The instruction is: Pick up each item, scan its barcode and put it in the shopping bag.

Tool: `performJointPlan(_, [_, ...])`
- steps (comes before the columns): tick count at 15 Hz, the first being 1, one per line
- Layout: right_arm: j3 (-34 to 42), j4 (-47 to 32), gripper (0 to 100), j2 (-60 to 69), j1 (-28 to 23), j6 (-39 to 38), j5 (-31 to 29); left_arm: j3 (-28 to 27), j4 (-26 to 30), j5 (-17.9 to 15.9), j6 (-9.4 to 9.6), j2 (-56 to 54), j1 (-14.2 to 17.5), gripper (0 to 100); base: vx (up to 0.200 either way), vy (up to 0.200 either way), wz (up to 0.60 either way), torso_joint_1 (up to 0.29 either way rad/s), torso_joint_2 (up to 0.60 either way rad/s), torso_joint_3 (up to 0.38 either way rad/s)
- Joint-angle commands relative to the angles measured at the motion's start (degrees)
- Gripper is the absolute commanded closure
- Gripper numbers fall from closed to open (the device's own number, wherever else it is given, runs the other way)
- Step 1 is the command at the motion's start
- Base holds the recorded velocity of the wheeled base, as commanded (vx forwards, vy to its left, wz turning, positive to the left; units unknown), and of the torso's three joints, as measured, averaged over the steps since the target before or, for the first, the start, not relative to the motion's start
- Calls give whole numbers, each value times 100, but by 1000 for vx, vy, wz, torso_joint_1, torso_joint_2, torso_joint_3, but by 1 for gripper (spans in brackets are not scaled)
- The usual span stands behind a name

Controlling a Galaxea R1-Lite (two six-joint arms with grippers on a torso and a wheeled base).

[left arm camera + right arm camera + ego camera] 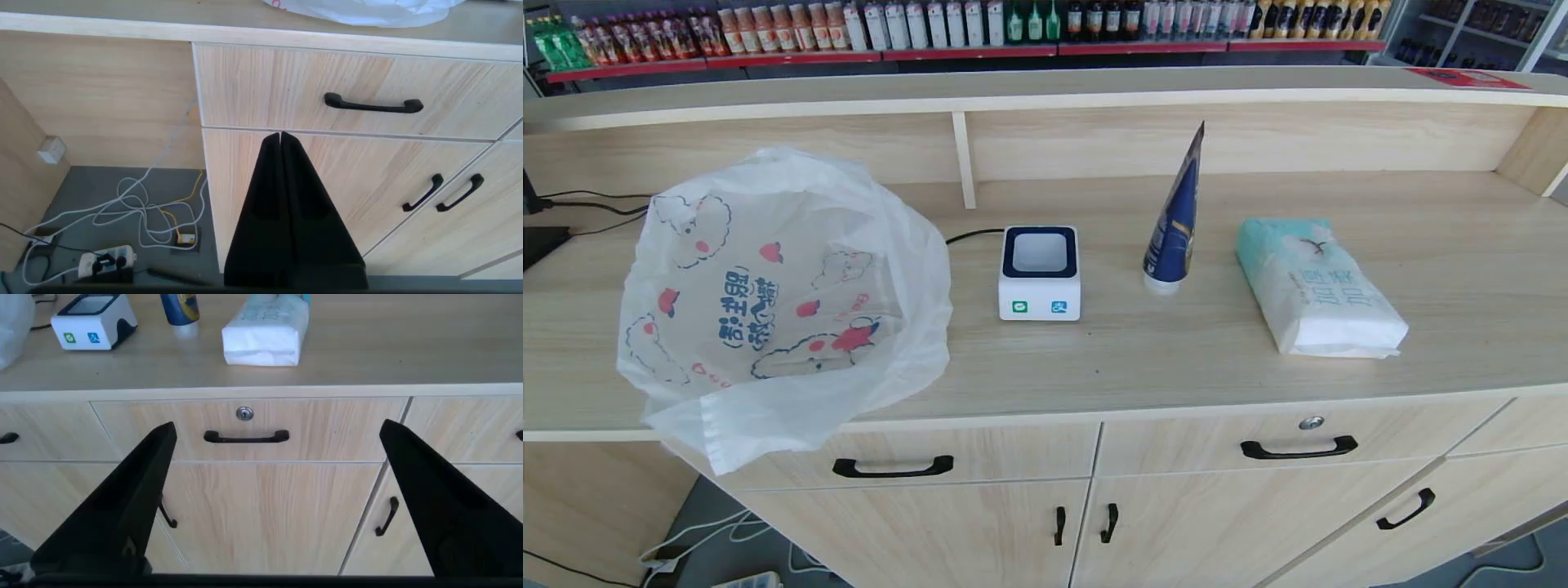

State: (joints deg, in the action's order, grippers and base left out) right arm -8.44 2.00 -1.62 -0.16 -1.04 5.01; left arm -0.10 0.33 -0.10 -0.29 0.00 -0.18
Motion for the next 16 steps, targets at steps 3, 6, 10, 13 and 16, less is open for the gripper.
performJointPlan(3, [-1907, 1083, 0, -2861, 7, 306, 185, 1, 2, 1, 3, 0, 1, 100, 0, 0, 0, 0, 0, 0])
performJointPlan(6, [-1863, 3448, 0, -4566, 95, 376, 176, 1, 2, 1, 3, 0, 1, 100, 0, 0, 0, 0, 0, 0])
performJointPlan(10, [-1995, 4994, 0, -5964, 974, 675, -396, 1, 2, 1, -6, 0, 1, 100, 0, 0, 0, 0, 0, 0])
performJointPlan(13, [-2338, 5926, 0, -7115, 2697, 745, -2039, 1, 2, 1, 3, 0, 1, 100, 0, 0, 0, 0, 0, 0])
performJointPlan(16, [-2795, 6866, 0, -8214, 3110, 859, -2593, 1, 2, 1, 3, 0, 1, 100, 0, 0, 0, 0, 0, 0])
